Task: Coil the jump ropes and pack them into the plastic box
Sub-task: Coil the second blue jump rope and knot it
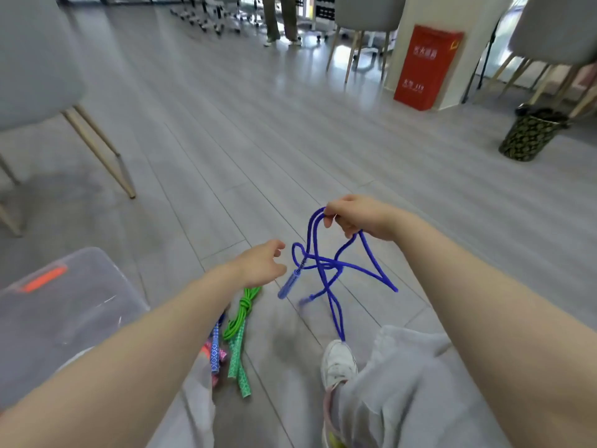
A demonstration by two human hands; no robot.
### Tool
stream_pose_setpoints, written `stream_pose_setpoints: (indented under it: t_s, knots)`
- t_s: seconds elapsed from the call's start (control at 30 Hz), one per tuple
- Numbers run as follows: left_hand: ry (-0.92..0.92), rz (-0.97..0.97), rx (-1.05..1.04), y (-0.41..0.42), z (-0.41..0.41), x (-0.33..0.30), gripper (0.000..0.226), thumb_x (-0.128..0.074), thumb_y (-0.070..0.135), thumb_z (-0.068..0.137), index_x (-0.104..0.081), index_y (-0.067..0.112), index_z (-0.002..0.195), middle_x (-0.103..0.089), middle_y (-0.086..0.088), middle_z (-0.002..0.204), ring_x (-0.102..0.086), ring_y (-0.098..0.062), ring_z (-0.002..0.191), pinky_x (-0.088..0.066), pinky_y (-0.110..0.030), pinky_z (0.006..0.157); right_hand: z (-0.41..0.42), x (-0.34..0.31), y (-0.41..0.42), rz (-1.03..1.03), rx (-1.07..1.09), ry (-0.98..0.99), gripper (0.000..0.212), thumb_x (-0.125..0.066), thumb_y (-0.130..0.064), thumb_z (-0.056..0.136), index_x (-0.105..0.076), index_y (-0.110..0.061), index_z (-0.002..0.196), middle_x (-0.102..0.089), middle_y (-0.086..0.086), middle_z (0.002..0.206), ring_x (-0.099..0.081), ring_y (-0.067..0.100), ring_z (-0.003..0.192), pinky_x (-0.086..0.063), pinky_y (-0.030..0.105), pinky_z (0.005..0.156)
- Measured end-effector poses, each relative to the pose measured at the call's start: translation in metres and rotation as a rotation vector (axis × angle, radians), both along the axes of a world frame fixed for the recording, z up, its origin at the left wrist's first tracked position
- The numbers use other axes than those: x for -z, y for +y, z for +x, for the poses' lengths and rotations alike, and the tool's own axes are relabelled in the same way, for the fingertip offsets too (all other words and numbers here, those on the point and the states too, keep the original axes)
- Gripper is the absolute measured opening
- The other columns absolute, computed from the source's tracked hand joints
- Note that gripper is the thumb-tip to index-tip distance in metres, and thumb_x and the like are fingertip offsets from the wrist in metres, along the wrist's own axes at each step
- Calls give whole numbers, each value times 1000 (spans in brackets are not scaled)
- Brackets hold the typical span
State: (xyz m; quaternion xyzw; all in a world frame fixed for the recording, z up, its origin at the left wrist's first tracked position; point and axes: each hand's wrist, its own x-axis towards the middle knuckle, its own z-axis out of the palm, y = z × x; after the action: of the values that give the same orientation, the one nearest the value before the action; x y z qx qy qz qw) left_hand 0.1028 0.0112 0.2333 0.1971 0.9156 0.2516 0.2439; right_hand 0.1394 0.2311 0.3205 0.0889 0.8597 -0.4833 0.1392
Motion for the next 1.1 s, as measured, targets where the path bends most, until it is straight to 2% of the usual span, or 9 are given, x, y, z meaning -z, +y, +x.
stream_pose_setpoints:
  t_s: [0.2, 0.37, 0.43, 0.5, 0.57, 0.73, 0.83, 0.93, 1.1]
  knots:
    - [89, 124, 9, -33, 28, -34, 66, -61, 18, 88, -31, 21, 147, -38, -3, 150, -58, -27, 115, -49, -38, 95, 30, -52, -39, -232, 43, 254, 29, -48, -21, 92, -62, -11, 68, -32, -4, 50, -31, 13, 45, -39, 28, 55]
    - [82, 108, 34, -55, 43, -36, 23, -56, 28, 94, -55, 27, 117, -60, 3, 127, -58, -14, 113, -46, -35, 100, 51, -71, -66, -412, 65, 385, 28, -44, -17, 94, -59, -7, 72, -27, -3, 52, -22, 15, 49, -36, 29, 57]
    - [65, 90, 34, -57, 49, -37, 38, -56, 32, 95, -47, 24, 131, -55, 4, 133, -56, -15, 115, -46, -35, 100, 58, -73, -75, -471, 52, 383, 28, -42, -18, 94, -57, -7, 73, -25, -2, 53, -20, 17, 50, -36, 30, 59]
    - [23, 158, -13, -55, 52, -41, 55, -55, 34, 95, -32, 25, 144, -48, 4, 138, -54, -16, 117, -48, -36, 97, 62, -73, -84, -480, 18, 378, 29, -41, -17, 95, -56, -7, 72, -27, -4, 51, -22, 16, 49, -37, 30, 60]
    - [-15, 282, -51, -52, 53, -47, 58, -54, 36, 95, -27, 30, 145, -45, 7, 139, -54, -15, 117, -51, -37, 93, 64, -71, -90, -450, -30, 374, 30, -41, -16, 95, -56, -7, 72, -30, -6, 48, -24, 14, 47, -37, 30, 61]
    - [5, 439, -8, -53, 50, -59, 32, -48, 28, 99, -47, 40, 128, -54, 16, 126, -53, -7, 115, -47, -31, 92, 66, -76, -98, -395, -106, 346, 32, -42, -16, 97, -57, -6, 70, -29, -3, 50, -25, 14, 48, -39, 33, 65]
    - [39, 426, -9, -54, 46, -57, 21, -48, 17, 99, -64, 29, 104, -65, 11, 111, -58, -5, 108, -46, -33, 100, 64, -79, -100, -399, -114, 366, 32, -41, -15, 97, -57, -6, 70, -29, -4, 50, -25, 14, 49, -39, 31, 64]
    - [-55, 457, -8, -52, 49, -65, 26, -41, 2, 98, -65, 10, 104, -70, 1, 105, -62, -8, 104, -48, -25, 97, 61, -77, -94, -407, -90, 395, 31, -41, -17, 95, -57, -6, 71, -30, -7, 48, -26, 14, 48, -39, 31, 65]
    - [-206, 485, 12, -58, 48, -69, 35, -29, 6, 101, -63, 10, 98, -64, -8, 86, -66, -17, 88, -51, -31, 90, 53, -72, -73, -401, 81, 432, 32, -41, -18, 93, -58, -8, 68, -31, -9, 47, -30, 14, 51, -39, 35, 71]
